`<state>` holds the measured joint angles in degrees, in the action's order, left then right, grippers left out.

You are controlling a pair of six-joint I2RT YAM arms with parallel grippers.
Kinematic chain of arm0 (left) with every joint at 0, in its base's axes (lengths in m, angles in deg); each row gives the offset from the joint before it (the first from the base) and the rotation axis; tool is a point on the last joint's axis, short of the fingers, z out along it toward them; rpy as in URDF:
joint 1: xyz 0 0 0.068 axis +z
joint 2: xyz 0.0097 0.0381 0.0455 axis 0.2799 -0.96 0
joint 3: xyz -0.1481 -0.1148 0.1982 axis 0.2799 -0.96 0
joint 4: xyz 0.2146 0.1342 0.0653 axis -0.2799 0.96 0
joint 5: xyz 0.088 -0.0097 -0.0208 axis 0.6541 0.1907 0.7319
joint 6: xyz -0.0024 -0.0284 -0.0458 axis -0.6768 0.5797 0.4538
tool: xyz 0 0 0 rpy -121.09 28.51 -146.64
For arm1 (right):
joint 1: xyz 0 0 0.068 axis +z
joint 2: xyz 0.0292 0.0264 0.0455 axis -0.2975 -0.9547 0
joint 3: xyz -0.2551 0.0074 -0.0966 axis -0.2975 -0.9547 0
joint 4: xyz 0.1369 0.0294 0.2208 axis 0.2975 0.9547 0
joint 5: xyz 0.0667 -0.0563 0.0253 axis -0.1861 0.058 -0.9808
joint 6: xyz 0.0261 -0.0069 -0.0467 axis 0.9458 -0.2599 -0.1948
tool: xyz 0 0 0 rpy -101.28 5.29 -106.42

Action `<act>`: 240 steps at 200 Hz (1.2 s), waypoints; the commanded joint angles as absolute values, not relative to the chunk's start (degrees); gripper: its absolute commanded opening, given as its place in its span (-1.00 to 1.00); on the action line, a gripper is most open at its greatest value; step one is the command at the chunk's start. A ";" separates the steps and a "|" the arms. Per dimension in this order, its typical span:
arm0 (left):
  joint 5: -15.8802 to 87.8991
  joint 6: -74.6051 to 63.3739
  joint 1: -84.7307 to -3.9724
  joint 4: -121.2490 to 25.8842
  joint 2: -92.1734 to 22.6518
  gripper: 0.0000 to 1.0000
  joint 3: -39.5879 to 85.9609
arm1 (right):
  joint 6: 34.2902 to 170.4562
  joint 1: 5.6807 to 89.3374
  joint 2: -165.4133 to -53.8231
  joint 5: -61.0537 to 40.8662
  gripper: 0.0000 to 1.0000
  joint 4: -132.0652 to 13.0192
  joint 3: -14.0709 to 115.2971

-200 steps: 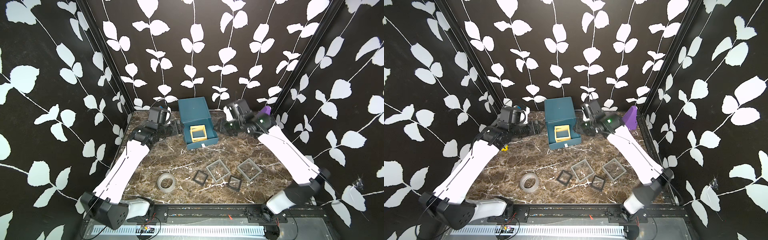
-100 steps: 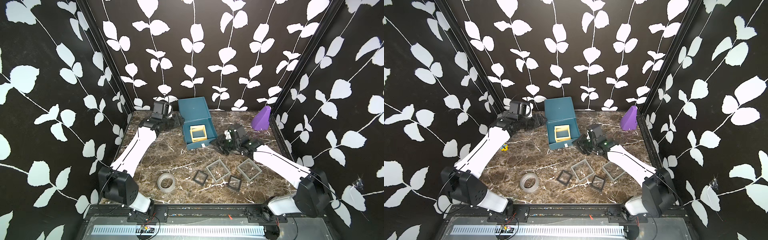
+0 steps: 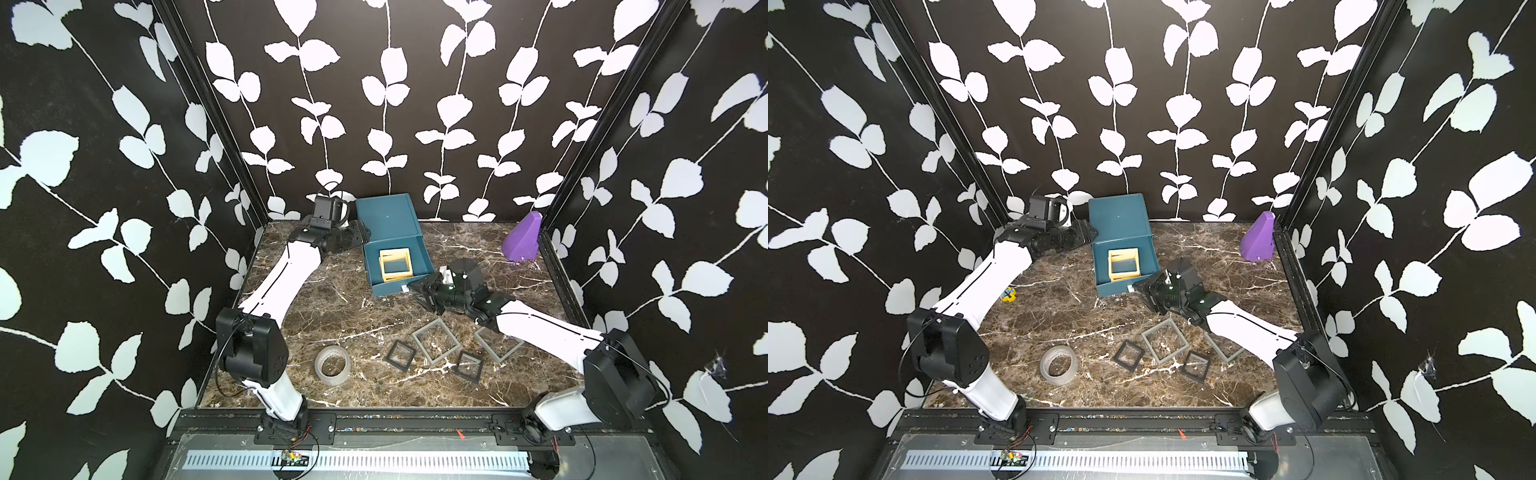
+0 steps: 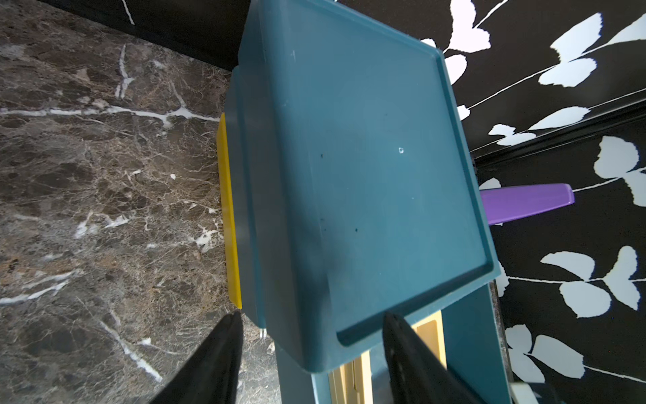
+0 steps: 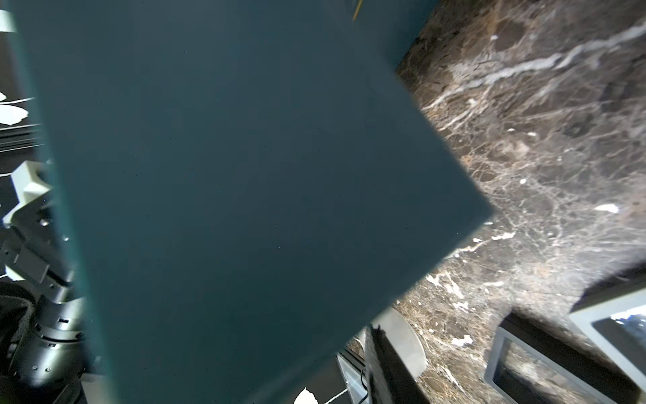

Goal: Place the brooch boxes into the drawer by color
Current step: Close the drawer in the storage box.

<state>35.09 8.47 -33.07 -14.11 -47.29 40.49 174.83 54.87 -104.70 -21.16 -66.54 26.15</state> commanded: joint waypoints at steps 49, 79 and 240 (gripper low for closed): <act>32.88 6.12 -32.85 -15.19 -49.30 0.06 41.77 | 182.86 56.65 -106.10 -15.61 -0.25 -77.54 24.14; 32.27 6.00 -32.80 -15.27 -49.65 0.04 42.04 | 183.16 57.49 -107.71 -14.70 -0.31 -77.74 26.99; 30.44 5.74 -32.86 -15.89 -49.55 -0.37 39.21 | 186.02 57.72 -110.66 -5.89 -1.00 -76.81 33.73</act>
